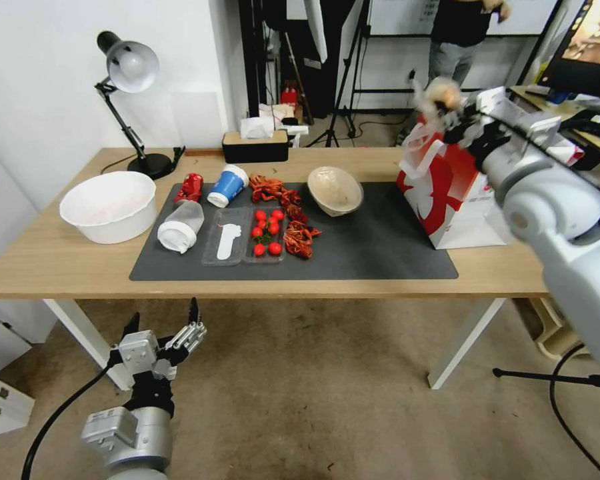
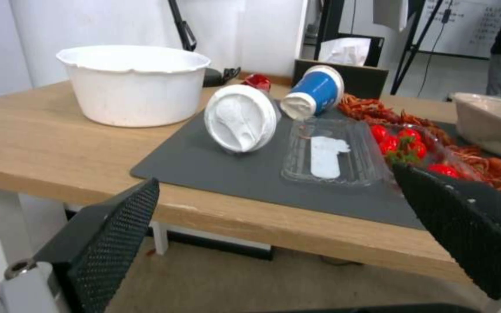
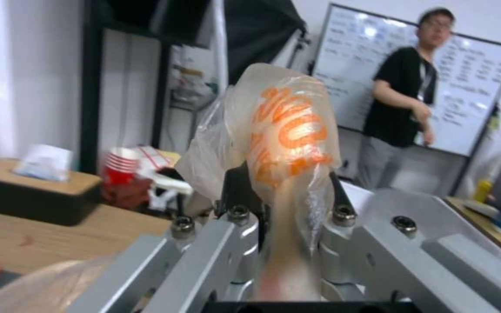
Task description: Pick up the trash from the table and place it into the takeout bag.
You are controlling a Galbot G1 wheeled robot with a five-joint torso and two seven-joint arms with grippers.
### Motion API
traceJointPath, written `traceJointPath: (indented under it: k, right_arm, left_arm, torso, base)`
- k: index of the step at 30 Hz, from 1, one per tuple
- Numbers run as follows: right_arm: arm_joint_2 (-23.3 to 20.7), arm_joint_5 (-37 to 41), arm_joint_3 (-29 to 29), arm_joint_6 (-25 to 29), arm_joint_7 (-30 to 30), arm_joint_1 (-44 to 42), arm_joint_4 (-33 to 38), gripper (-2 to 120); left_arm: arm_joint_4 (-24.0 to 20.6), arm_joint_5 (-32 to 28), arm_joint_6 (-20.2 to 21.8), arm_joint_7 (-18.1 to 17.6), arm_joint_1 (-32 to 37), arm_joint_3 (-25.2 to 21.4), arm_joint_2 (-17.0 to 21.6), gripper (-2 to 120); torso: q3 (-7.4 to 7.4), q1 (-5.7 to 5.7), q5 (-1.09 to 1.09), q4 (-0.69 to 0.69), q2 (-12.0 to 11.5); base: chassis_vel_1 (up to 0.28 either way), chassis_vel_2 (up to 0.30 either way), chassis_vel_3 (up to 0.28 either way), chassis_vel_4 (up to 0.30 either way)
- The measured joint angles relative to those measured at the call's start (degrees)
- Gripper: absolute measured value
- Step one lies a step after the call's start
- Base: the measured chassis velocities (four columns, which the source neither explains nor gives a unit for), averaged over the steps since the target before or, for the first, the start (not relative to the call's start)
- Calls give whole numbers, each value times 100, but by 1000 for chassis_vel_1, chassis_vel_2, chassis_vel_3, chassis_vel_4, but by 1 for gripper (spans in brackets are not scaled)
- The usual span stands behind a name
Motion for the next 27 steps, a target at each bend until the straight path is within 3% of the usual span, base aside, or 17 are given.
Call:
traceJointPath:
  k: [1, 3, 9, 15, 16, 19, 21, 24, 27]
  right_arm:
    - [-163, 117, 11, -27, 35, 267, -136, 7]
    - [-327, 260, -1, -94, 92, 579, -387, 7]
    - [-443, 386, -40, -291, 294, 958, -921, 7]
    - [-423, 407, -58, -393, 644, 1056, -1188, 29]
    - [-423, 407, -58, -393, 644, 1056, -1188, 29]
    - [-424, 432, -50, -341, 663, 1107, -1285, 44]
    - [-424, 442, -47, -345, 664, 1114, -1292, 46]
    - [-430, 460, -36, -360, 683, 1113, -1310, 63]
    - [-425, 431, -34, -371, 686, 1084, -1310, 71]
  left_arm:
    - [-16, -9, -23, -1, 17, 0, 4, 100]
    - [-50, 8, -52, -2, 55, 41, 6, 100]
    - [-138, 77, -126, 16, 130, 143, -50, 100]
    - [-168, 71, -180, 23, 176, 101, 5, 100]
    - [-168, 71, -180, 23, 176, 101, 5, 100]
    - [-179, 72, -187, 48, 174, 105, -2, 100]
    - [-180, 72, -188, 48, 173, 106, -3, 100]
    - [-197, 81, -193, 48, 179, 113, -11, 100]
    - [-210, 88, -204, 49, 191, 112, -16, 100]
  torso:
    - [-1, 0, -15, 0, 1]
    - [-1, 0, -4, 0, 0]
    - [-1, 0, -8, 0, 1]
    - [-1, 1, -9, 0, 1]
    - [-1, 1, -9, 0, 1]
    - [-1, 1, -9, 0, 1]
    - [-1, 1, -9, 0, 0]
    - [-1, 0, -10, 0, 1]
    - [-1, 1, -9, 0, 1]
  base:
    - [0, 0, 0, 0]
    - [0, 0, 0, 0]
    - [0, 0, 0, 0]
    - [0, 0, 0, 0]
    - [0, 0, 0, 0]
    - [0, 0, 0, 0]
    - [0, 0, 0, 0]
    - [0, 0, 0, 0]
    - [0, 0, 0, 0]
